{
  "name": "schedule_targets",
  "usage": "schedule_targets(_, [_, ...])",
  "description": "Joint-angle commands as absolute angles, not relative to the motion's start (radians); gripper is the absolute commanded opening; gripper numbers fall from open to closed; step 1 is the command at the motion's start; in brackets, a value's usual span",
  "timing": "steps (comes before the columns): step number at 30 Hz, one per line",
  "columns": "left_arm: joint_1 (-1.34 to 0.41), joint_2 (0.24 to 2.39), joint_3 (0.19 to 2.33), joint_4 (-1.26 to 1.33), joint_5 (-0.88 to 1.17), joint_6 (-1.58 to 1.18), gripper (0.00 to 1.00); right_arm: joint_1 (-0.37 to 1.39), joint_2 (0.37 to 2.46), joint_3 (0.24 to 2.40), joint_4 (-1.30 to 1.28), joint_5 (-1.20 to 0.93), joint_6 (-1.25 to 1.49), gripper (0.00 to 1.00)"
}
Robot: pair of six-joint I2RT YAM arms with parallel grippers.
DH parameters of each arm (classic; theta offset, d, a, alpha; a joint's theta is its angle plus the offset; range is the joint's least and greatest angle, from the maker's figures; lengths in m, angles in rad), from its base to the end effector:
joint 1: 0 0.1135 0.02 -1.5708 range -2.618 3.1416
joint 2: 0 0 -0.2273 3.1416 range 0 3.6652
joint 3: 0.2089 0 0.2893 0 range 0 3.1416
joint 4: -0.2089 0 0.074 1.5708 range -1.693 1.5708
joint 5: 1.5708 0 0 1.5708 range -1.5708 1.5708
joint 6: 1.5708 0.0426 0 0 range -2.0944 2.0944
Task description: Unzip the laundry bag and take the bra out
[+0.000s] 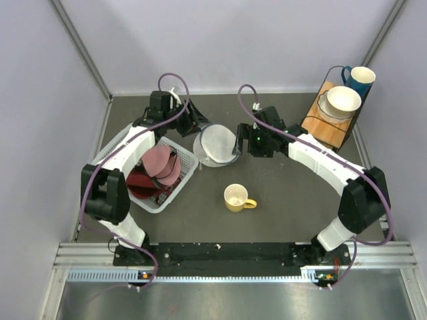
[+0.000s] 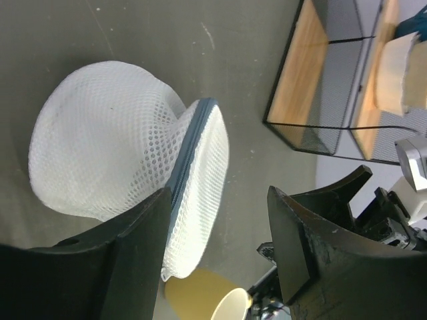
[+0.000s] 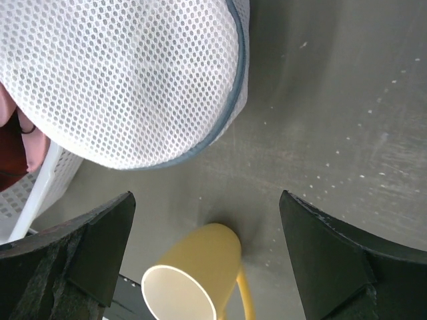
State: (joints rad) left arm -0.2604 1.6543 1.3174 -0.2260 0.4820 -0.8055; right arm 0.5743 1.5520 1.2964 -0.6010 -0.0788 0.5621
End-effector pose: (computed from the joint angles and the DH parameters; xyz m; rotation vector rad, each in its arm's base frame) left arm 0.4011 -0.1273 0.2434 -0.3133 2.2589 -1.1116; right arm 0.3181 0.2098 0.2392 -0.0524 2.5168 0.5890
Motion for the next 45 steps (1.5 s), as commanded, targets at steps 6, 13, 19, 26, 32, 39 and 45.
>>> schedule_targets(6, [-0.319,1.828,1.630,-0.618,0.393,-0.465,0.67,0.601,1.580,1.319,-0.520,-0.120,0.594,0.91])
schedule_targets(13, [-0.385,1.888,1.718,-0.741,0.200,-0.382,0.68,0.603,1.533,1.308,-0.540,-0.101,0.574,0.91])
schedule_targets(19, [-0.396,1.818,1.706,-0.758,0.075,-0.364,0.71,0.601,1.477,1.313,-0.598,-0.043,0.528,0.91])
schedule_targets(26, [-0.396,1.713,1.658,-0.730,0.064,-0.354,0.81,0.601,1.422,1.350,-0.675,-0.003,0.489,0.91])
schedule_targets(32, [-0.396,1.726,1.643,-0.719,0.063,-0.307,0.91,0.601,1.399,1.355,-0.687,-0.003,0.482,0.91])
schedule_targets(39, [-0.397,1.903,1.704,-0.768,0.215,-0.279,0.81,0.603,1.388,1.335,-0.690,-0.003,0.491,0.91])
schedule_targets(45, [-0.399,1.954,1.853,-0.848,0.441,-0.316,0.00,0.603,1.370,1.388,-0.764,0.107,0.390,0.92])
